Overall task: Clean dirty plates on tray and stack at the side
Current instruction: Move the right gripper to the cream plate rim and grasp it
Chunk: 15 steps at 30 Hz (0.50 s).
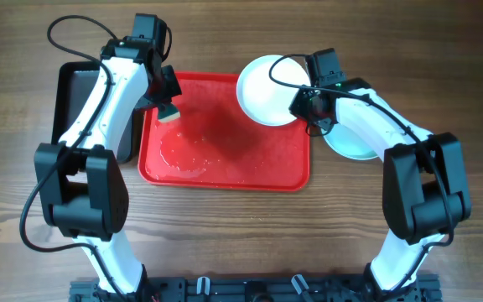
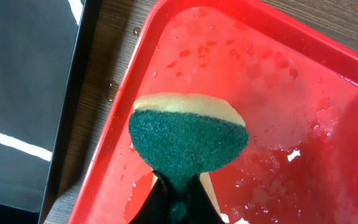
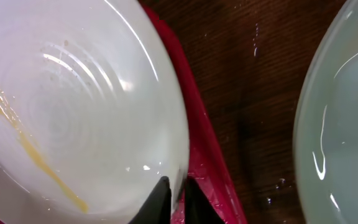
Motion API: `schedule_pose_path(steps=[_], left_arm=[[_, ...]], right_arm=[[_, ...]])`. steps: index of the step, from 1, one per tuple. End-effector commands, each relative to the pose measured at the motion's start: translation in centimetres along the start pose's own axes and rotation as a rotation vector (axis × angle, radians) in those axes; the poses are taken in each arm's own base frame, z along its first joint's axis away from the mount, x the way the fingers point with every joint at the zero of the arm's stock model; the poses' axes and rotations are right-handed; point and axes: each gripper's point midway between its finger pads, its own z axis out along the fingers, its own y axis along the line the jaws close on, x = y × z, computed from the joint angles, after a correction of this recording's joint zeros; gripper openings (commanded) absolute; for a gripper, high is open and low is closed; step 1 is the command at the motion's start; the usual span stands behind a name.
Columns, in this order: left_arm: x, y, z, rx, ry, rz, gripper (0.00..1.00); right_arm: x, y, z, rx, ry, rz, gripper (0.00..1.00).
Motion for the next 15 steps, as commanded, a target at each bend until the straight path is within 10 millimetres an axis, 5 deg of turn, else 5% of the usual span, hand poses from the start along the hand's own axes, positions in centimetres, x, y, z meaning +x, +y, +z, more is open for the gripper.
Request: schedule_pose_path(steps=[1,8,15], left_arm=[[-0.1,-0.3,0.2,0.01,0.005,0.016,0.04],[-0.1,-0.3,0.2,0.01,0.005,0.016,0.04],[-0.1,-0.3,0.2,0.01,0.005,0.016,0.04]], right_arm=[[0.9,0.8,1.2,-0.032,0.061,0.002,0.04],[3.5,1.8,2.2,-0.059,0.15,-0.026,0.04],[10.3,5.1,2.0,-0.069,0.259,-0.238,0.04]])
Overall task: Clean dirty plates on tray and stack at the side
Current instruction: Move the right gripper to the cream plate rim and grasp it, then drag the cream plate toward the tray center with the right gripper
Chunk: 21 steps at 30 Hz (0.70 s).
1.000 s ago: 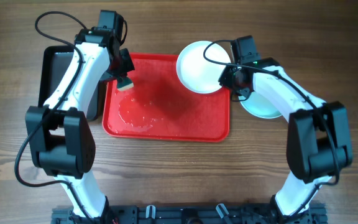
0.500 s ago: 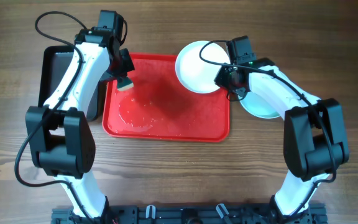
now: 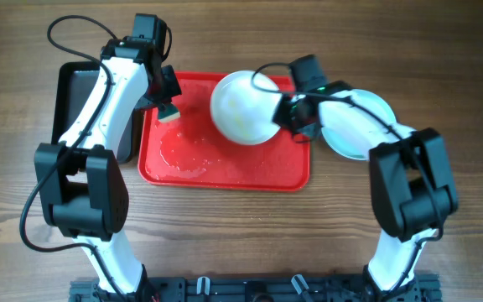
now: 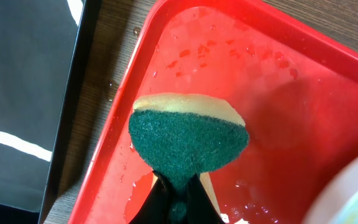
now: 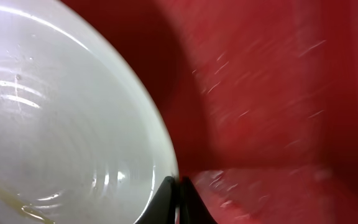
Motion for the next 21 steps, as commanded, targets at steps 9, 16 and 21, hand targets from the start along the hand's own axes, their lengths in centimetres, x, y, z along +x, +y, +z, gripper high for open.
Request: schedule_pose_path(steps=[9,16,21], left_arm=[[-0.1,-0.3,0.2,0.009,0.006,0.016,0.04],[-0.1,-0.3,0.2,0.01,0.005,0.016,0.04],[-0.1,-0.3,0.2,0.01,0.005,0.017,0.04]], right_arm=[[8.8,5.4,0.7,0.006,0.178,-0.308,0.17],[5.5,7.5,-1.6,-0.043,0.094,-0.472,0.46],[2.7,7.6,-1.2,-0.009,-0.022,-0.65,0.52]])
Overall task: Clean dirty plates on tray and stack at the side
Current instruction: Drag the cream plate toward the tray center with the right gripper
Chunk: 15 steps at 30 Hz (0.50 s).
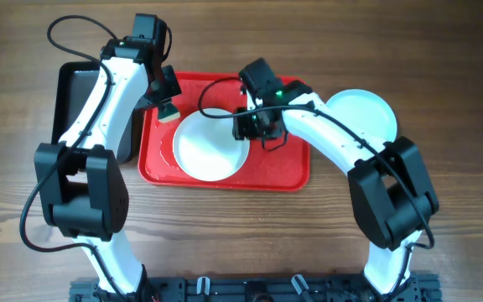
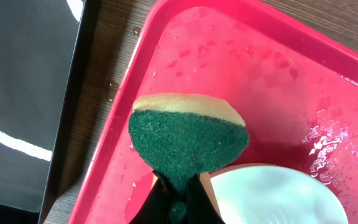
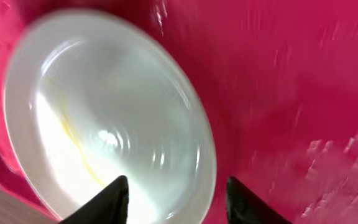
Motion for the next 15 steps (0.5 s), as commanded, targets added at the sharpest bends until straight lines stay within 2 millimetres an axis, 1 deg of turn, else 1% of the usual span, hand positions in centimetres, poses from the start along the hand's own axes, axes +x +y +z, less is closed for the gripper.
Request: schedule_pose_path(steps=[1,4,8,9,10,11,14,15], left_arm=[[-0.1,-0.3,0.2,0.01,0.005,0.017,0.04],[-0.1,-0.3,0.2,0.01,0.006,0.017,0.04],[-0.1,-0.3,0.2,0.009,0.006,0.017,0.04],[-0.1,-0.3,0.2,0.009,0.006,0.017,0.04],[-0.1,-0.3,0.2,0.01,0.006,0.017,0.04],[-0.1,-0.3,0.2,0.01,0.006,0.017,0.04],[-0.1,-0.3,0.2,0.01,0.006,0.017,0.04],[-0.1,-0.3,0.2,0.01,0.006,0.017,0.04]], right_arm=[[-2.0,-1.5,0.4,0.084,-0.068,-0.217,0.52],[-2.2,-1.7,1.8,0.087,-0.066,-0.313,0.5],[-1.9,-2.2,3.5,0.09,-0.041,-0.333,0.39],[-1.9,-2.3,3.7,0.091,-0.038,-0.332,0.32],[-1.8,-2.4,4.0,0.09,-0.033,-0.329,0.26],[-1.8,-2.3,4.0,0.085,-0.034,-0.327,0.24],[-1.8,-2.3,4.1,0.083,-0.037,-0.297,0.23],[-1.9,-2.2,4.1,0.083,-0.039,-0.269,0.15]])
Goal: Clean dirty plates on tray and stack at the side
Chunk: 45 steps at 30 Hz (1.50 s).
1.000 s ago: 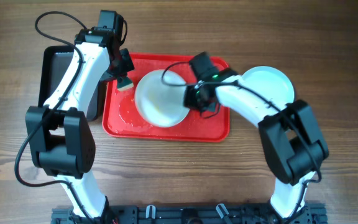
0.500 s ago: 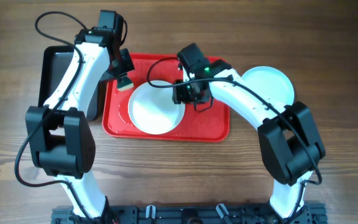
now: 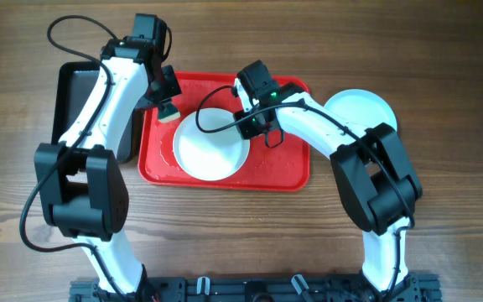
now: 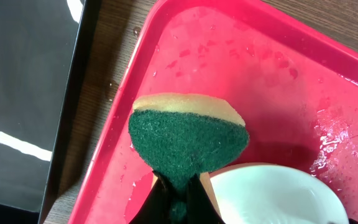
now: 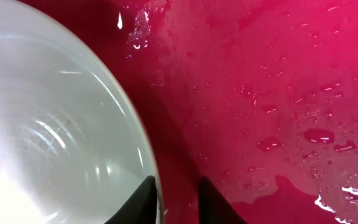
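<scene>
A white plate (image 3: pixel 210 144) with a faint yellow streak lies on the wet red tray (image 3: pixel 283 168), left of its middle. My right gripper (image 5: pixel 178 196) is open at the plate's right rim. One finger is over the plate (image 5: pixel 55 137) and the other over the bare tray (image 5: pixel 278 93). My left gripper (image 4: pixel 178 186) is shut on a green-and-yellow sponge (image 4: pixel 188 140). It hangs over the tray's far left corner, just beyond the plate (image 4: pixel 272 196). The overhead view shows the sponge (image 3: pixel 168 111) apart from the plate.
A second white plate (image 3: pixel 363 109) lies on the wooden table right of the tray. A black bin (image 3: pixel 78 109) stands against the tray's left side. Water puddles shine on the tray floor.
My right gripper's jaws stand narrower than before, and it now sits close at the plate's right rim. The plate lies in the same place on the tray. The left arm and sponge have not moved.
My right gripper first held the streaked plate by its rim over the tray's far right corner. Then it held the plate over the tray's middle. Later the plate lay on the tray's left half with the jaws wide open. The sponge stayed still throughout.
</scene>
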Motion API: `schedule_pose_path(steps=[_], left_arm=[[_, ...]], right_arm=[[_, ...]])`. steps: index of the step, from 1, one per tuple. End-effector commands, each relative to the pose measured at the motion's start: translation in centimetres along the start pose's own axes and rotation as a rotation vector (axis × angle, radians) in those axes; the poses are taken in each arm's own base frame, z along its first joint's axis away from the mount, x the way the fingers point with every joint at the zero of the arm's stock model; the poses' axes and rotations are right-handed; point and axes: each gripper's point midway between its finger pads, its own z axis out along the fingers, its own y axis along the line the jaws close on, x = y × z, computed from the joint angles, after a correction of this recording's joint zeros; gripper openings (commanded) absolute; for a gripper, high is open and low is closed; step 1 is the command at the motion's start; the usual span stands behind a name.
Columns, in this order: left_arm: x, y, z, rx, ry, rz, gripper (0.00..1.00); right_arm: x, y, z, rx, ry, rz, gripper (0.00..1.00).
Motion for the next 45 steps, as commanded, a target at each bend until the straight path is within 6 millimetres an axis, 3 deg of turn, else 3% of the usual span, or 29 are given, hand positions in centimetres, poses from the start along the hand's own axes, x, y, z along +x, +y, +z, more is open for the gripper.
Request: schedule_pose_path(steps=[1,4,9,10,20,28,36,45], left_arm=[[-0.1,-0.3,0.2,0.01,0.006,0.017,0.04],[-0.1,-0.3,0.2,0.01,0.006,0.016,0.04],[0.0,-0.4,0.2,0.012,0.007,0.019,0.04],[0.0,-0.5,0.2,0.016,0.009,0.019,0.04],[1.6,-2.6,1.1,0.037,0.049,0.075,0.04],[3.5,-3.8,4.8,0.015,0.124,0.319,0.04],[6.0,-6.4,8.1,0.182,0.229,0.525,0.04],[5.5,-7.7,7.4,0.205,0.188,0.542,0.04]], right_arm=[[-0.5,-0.2,0.2,0.011,-0.012,0.052,0.07],[-0.3,-0.3,0.2,0.016,-0.006,0.177,0.04],[2.1,-1.8,0.1,0.117,0.053,0.627,0.04],[2.3,-1.8,0.2,0.12,0.057,0.649,0.04],[1.4,-2.2,0.2,0.083,0.035,0.635,0.04],[-0.9,-2.2,0.1,-0.047,-0.016,0.533,0.04],[-0.5,-1.9,1.6,-0.085,0.01,0.493,0.04],[-0.2,-1.6,1.8,-0.093,0.021,0.47,0.04]])
